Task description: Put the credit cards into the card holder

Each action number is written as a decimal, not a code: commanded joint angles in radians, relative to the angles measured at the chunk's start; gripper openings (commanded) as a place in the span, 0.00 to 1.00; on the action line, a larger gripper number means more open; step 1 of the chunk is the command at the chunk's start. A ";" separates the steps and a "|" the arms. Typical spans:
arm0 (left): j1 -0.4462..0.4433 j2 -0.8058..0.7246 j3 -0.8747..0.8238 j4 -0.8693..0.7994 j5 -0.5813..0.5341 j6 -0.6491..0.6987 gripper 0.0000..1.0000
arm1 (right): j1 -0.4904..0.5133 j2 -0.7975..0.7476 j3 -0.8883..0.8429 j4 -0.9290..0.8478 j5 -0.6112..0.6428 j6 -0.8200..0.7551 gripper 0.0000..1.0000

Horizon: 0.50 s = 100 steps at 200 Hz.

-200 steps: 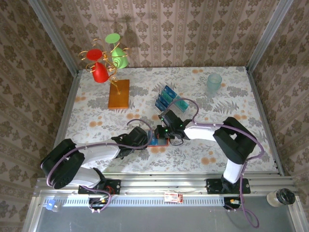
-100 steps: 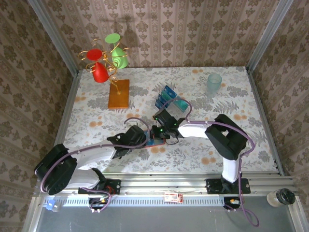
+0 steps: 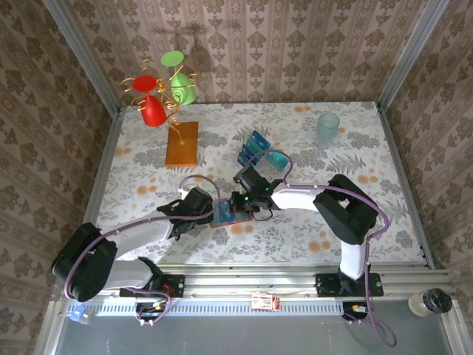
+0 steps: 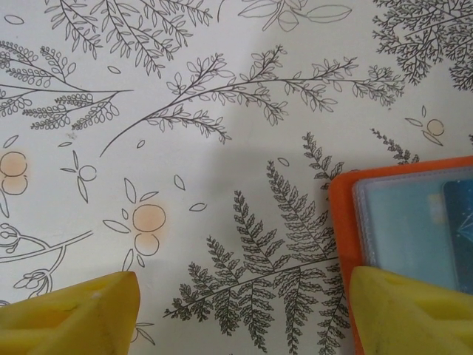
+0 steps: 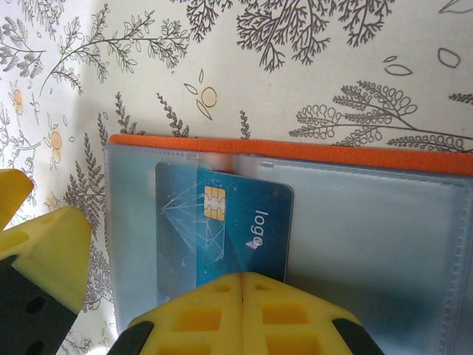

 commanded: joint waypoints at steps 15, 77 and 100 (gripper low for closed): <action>0.012 0.045 0.000 -0.033 -0.007 -0.008 0.76 | 0.005 0.007 0.017 -0.027 -0.019 -0.003 0.00; 0.015 0.153 0.028 0.030 0.027 0.019 0.75 | 0.024 0.039 0.058 -0.035 -0.041 0.001 0.00; 0.014 0.172 0.030 0.046 0.033 0.025 0.74 | 0.038 0.056 0.081 -0.043 -0.046 0.002 0.00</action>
